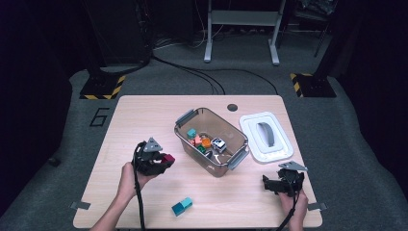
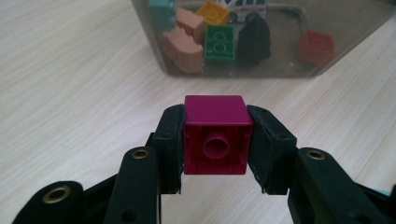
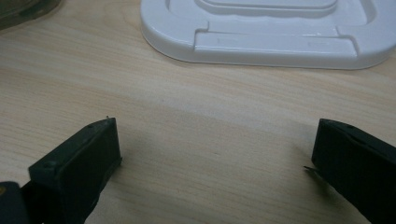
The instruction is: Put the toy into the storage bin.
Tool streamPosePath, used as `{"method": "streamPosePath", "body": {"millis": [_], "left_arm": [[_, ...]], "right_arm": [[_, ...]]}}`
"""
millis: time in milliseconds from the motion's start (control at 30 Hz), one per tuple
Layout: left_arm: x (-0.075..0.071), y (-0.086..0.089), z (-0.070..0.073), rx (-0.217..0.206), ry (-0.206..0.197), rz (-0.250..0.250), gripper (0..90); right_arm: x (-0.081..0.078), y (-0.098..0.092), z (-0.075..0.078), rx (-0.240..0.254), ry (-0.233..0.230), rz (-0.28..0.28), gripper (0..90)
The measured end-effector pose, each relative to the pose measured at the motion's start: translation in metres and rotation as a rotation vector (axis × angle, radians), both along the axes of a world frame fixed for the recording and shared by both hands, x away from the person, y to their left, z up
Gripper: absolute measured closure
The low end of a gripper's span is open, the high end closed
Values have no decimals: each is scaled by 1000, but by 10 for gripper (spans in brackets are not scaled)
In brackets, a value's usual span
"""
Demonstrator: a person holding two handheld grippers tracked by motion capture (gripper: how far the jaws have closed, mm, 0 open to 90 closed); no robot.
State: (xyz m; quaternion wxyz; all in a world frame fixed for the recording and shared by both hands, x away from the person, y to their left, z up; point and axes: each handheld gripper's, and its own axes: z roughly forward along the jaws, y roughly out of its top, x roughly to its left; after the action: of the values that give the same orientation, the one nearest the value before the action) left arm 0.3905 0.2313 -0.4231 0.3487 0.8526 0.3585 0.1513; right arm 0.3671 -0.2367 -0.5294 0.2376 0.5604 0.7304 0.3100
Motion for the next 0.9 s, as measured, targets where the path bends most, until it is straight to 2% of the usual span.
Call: {"method": "streamPosePath", "body": {"millis": [100, 333, 600, 900], "left_arm": [[2, -1, 7, 6, -12, -5, 589], [8, -8, 25, -15, -27, -17, 589], [18, -20, 49, -11, -57, -44, 589], [26, -37, 64, -13, -73, -70, 589]], "right_arm": [[0, 0, 0, 0, -1, 1, 4], [0, 0, 0, -1, -1, 2, 4], [0, 0, 0, -1, -1, 2, 4], [0, 0, 0, 2, -1, 0, 4]]}}
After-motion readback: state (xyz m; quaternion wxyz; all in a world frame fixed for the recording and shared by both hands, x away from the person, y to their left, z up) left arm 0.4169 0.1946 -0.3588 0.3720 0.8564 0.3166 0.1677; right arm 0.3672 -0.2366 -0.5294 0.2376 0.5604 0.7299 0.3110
